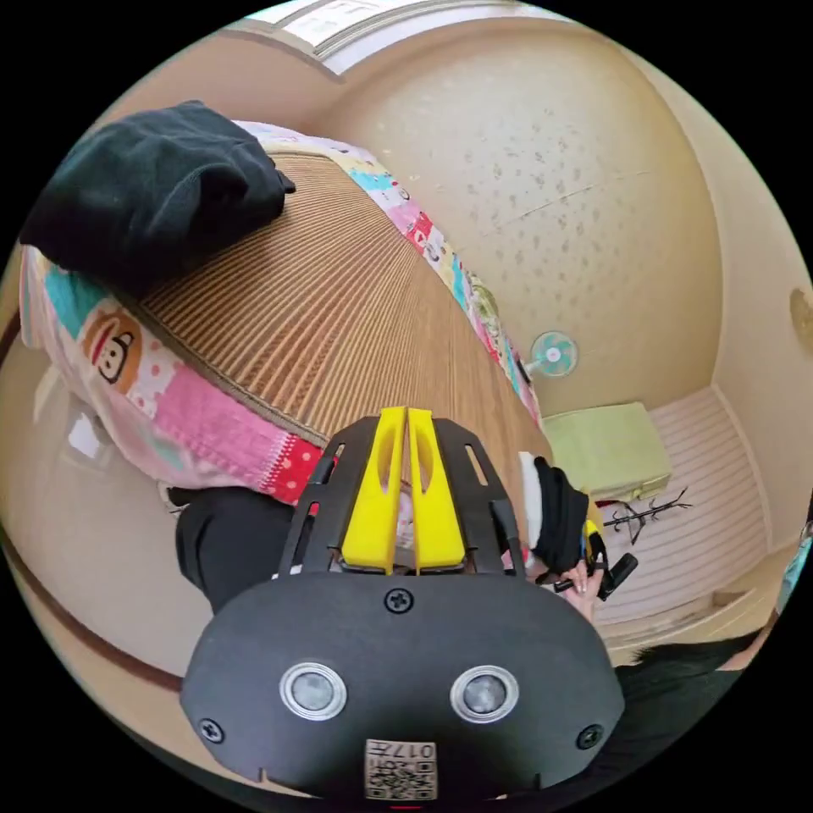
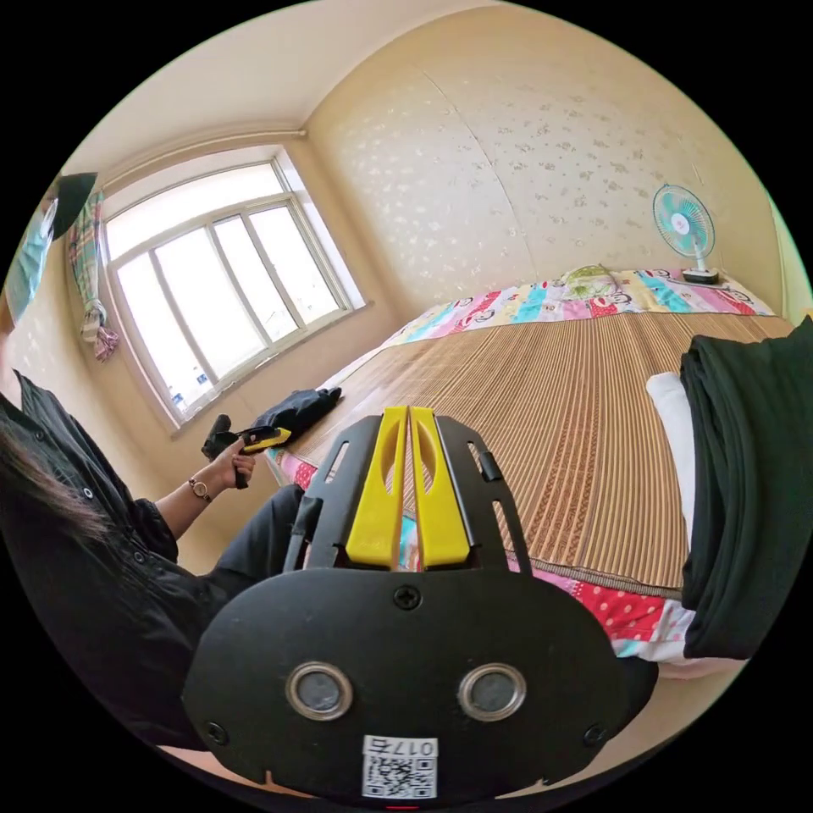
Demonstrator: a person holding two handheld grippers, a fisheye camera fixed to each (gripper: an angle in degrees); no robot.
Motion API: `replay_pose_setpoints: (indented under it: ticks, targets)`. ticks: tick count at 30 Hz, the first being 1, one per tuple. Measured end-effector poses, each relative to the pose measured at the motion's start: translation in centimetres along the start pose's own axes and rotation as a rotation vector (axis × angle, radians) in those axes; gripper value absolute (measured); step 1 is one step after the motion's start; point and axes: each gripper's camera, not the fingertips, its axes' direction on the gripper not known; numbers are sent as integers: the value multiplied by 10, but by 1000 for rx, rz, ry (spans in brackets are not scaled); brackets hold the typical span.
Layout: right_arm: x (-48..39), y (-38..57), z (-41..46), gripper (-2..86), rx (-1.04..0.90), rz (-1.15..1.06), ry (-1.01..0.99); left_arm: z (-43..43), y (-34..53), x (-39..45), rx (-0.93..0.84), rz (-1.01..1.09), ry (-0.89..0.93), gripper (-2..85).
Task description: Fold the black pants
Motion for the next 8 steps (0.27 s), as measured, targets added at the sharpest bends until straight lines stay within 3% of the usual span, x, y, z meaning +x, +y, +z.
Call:
replay_pose_setpoints:
  ticks: [2, 5, 8]
  targets:
    - [-2, -1, 14, 2, -58, 14, -8, 18, -27, 13, -201, 114, -273, -8]
    - [-2, -2, 24, 2, -78, 42, -30, 56, -59, 26, -371, 201, -530, -5]
    - [0, -7, 26, 2, -79, 70, -92, 57, -83, 36, -305, 211, -628, -2]
